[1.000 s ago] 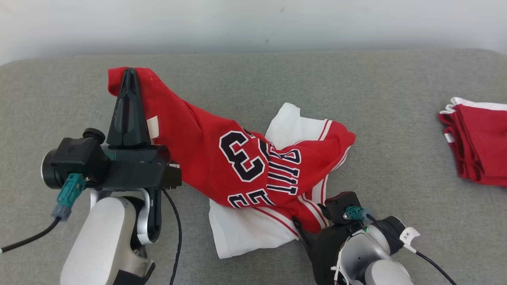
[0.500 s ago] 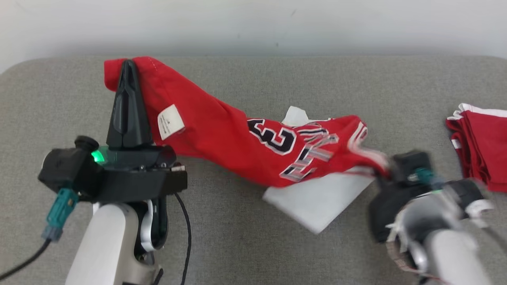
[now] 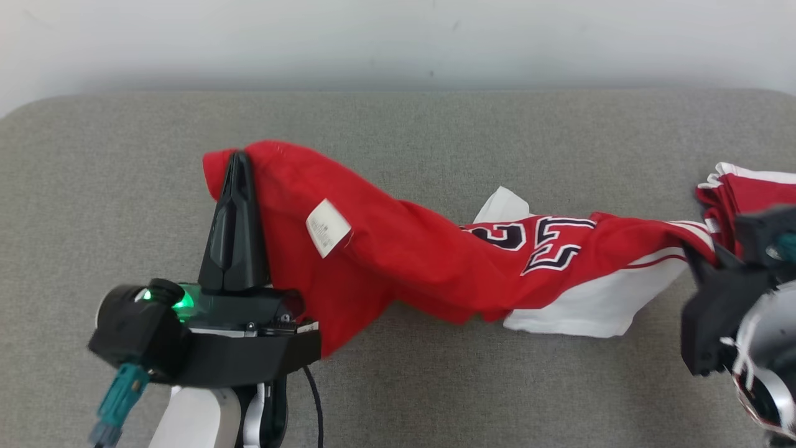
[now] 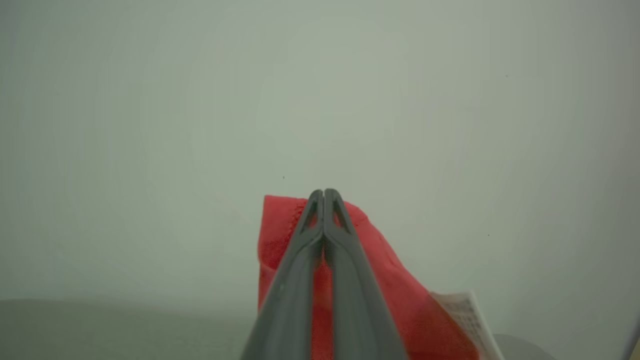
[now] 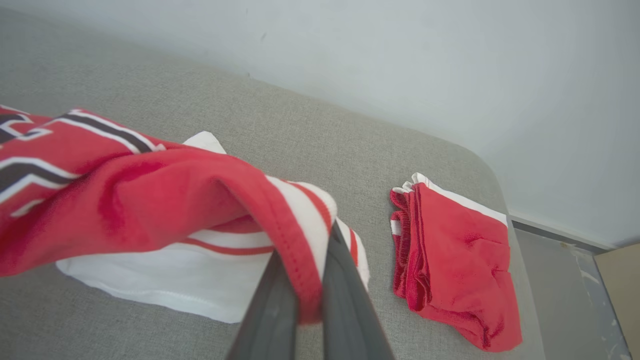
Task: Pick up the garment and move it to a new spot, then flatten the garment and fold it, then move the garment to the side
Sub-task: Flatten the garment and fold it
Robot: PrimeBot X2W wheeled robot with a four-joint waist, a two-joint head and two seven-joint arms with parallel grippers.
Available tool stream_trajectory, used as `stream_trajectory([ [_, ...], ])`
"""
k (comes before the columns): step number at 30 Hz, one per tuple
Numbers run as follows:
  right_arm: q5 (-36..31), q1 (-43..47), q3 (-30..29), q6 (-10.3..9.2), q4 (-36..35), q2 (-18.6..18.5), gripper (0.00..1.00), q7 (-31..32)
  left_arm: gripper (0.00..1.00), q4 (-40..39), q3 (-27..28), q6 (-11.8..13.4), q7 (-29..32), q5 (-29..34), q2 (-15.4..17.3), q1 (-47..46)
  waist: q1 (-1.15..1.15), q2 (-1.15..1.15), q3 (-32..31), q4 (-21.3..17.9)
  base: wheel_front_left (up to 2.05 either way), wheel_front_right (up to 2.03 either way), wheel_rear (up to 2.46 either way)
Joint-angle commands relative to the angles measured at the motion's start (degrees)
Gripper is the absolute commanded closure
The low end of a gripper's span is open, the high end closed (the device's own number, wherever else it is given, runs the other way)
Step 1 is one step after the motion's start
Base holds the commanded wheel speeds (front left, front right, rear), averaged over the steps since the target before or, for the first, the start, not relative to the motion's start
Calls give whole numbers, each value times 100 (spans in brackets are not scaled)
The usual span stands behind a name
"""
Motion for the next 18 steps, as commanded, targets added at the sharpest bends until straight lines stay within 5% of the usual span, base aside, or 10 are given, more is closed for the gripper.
stream_trajectory([
  [1,90,-179,54,-15,156,-78,100,37,100,107,42,17,-3,-16,22,90,1,0,75,-14,0,0,0],
  [8,505,-1614,919,-15,2442,-263,98,-693,100,1587,168,-120,-92,-161,84,43,1,0,346,-40,0,0,0],
  [9,468,-1794,978,-15,2809,-178,56,-915,100,1789,184,-145,-120,-194,67,2,1,0,366,-33,0,0,0],
  [10,423,-1973,1041,-15,3141,-97,0,-1130,100,1971,188,-192,-141,-178,53,-43,1,0,381,-22,0,0,0],
  [12,262,-2495,1123,-15,3948,58,0,-1682,100,2345,194,-294,-182,-157,-1,-155,1,0,405,39,0,0,0],
  [18,-191,-2990,655,-15,4951,324,0,-2563,100,2389,360,-405,-191,-110,-98,-140,1,0,304,147,0,0,0],
])
